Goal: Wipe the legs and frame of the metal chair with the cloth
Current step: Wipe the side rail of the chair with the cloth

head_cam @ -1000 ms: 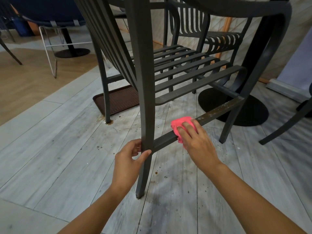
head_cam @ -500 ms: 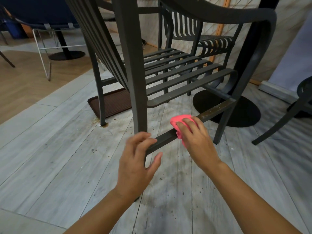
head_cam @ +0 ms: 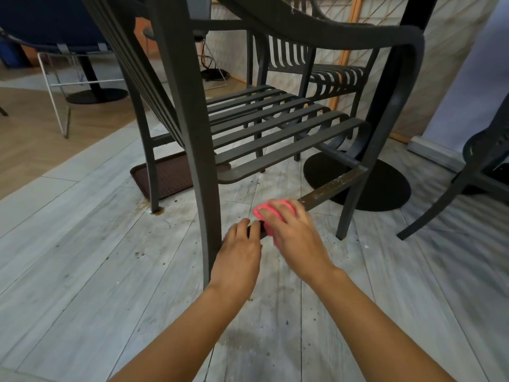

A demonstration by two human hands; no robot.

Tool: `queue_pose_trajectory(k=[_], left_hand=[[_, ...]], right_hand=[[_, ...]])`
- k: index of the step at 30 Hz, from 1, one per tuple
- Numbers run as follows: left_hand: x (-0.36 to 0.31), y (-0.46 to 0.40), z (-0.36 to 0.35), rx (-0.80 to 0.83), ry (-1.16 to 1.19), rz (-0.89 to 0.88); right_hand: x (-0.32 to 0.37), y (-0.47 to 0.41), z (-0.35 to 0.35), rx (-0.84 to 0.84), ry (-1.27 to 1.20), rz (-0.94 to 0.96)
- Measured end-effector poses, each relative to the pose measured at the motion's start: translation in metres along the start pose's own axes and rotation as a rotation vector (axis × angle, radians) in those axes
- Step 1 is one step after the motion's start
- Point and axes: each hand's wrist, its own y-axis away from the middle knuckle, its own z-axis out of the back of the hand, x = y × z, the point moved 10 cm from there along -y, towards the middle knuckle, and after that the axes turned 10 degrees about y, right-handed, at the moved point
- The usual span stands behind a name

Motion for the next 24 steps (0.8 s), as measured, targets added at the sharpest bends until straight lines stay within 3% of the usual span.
queue_pose_trajectory(k=[5, 12, 24], left_hand=[[0.000, -0.001, -0.008, 0.071, -0.116, 0.008], [-0.003, -0.001, -0.010, 0.105, -0.203, -0.013], [-0.001, -0.002, -0.012, 0.100, -0.228, -0.005]], right_hand=[[-0.003, 0.012, -0.021, 0.002, -0.019, -0.068], [-0.007, 0.013, -0.021, -0.079, 0.046, -0.020], [-0.045, 0.008, -0.026, 0.008, 0.141, -0.095]])
